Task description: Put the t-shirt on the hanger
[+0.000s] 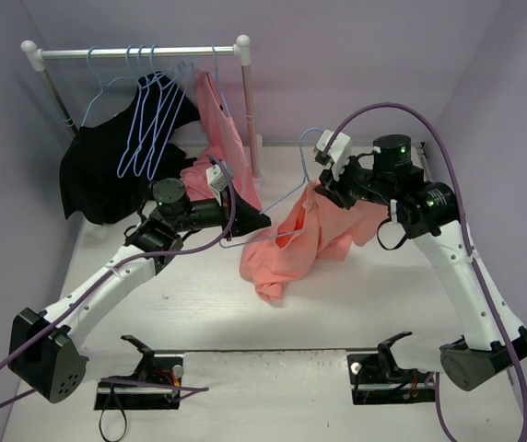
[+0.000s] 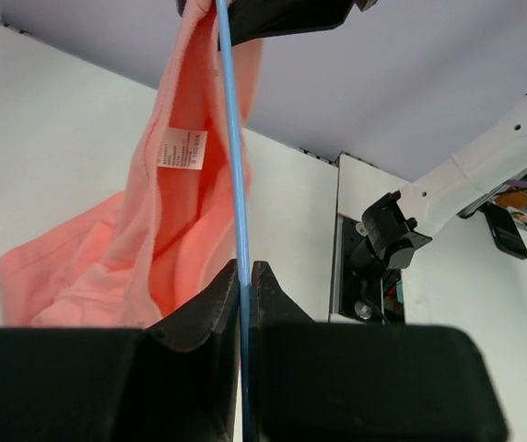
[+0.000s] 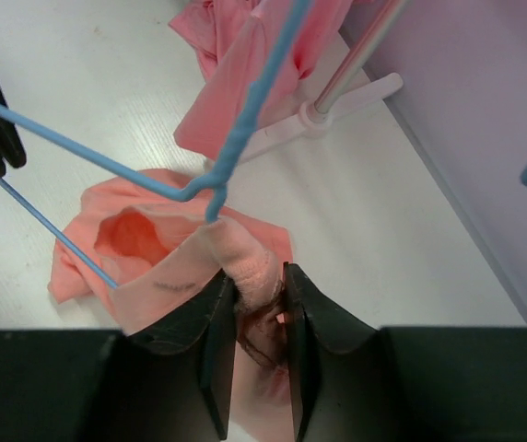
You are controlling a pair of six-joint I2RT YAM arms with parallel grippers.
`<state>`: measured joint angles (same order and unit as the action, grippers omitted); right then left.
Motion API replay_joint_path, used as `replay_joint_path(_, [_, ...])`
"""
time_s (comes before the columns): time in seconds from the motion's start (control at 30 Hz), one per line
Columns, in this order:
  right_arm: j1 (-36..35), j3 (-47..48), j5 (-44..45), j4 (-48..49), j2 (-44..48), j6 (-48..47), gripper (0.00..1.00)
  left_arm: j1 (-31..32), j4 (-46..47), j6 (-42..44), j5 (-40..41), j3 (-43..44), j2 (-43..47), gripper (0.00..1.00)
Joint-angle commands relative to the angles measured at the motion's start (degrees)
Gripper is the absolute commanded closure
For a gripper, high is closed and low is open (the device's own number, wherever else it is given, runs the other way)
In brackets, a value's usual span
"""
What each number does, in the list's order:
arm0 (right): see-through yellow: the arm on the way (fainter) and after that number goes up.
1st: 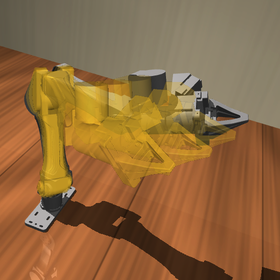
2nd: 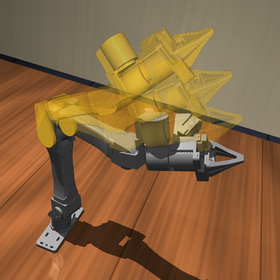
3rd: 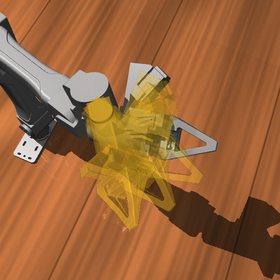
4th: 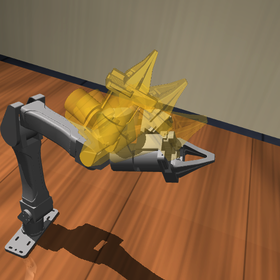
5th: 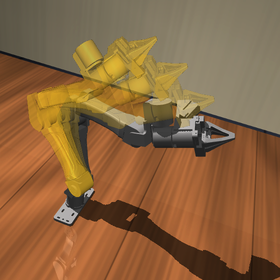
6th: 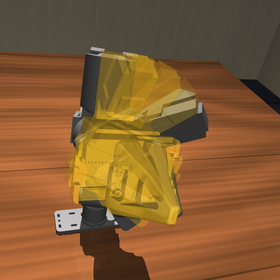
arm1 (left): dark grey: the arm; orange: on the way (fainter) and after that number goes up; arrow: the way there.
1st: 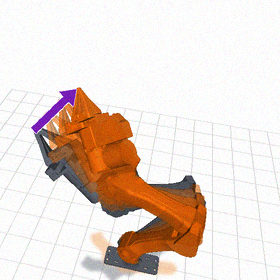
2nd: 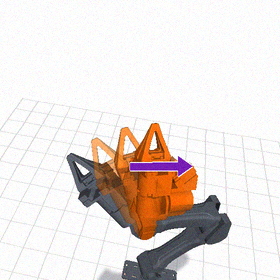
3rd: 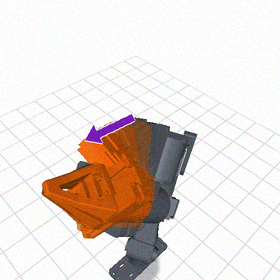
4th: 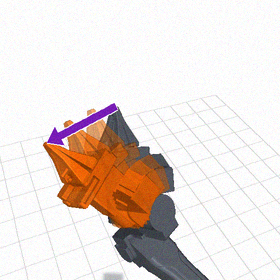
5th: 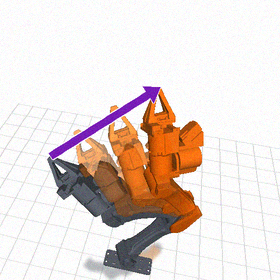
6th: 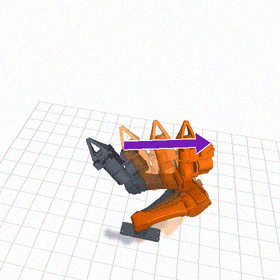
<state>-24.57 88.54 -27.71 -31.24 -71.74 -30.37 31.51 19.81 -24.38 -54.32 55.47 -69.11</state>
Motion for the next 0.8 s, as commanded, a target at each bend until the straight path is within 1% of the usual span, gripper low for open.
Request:
replay_joint_path(0.0, [0.1,-0.1,-4.5,2.1,-0.8,-0.2,0.91,0.1,2.2,4.3,-3.2,7.2,1.3,1.0])
replay_joint_path(0.07, [-0.1,0.6,-4.9,2.1,-0.7,-0.3,0.91,0.1,0.1,5.6,-3.1,8.3,0.9,1.0])
replay_joint_path(0.27, [-0.6,2.1,-4.8,2.1,-0.2,-1.2,0.85,0.0,-4.1,8.8,-2.6,11.3,0.0,1.0])
replay_joint_path(0.6, [-1.5,4.1,-4.6,2.2,-0.6,-2.5,0.79,1.0,-6.8,11.3,-3.3,16.4,-2.9,1.0])
replay_joint_path(0.77, [-1.9,3.9,-3.8,2.2,-0.9,-3.3,0.79,1.2,-8.3,12.5,-3.1,18.4,-3.6,1.0])
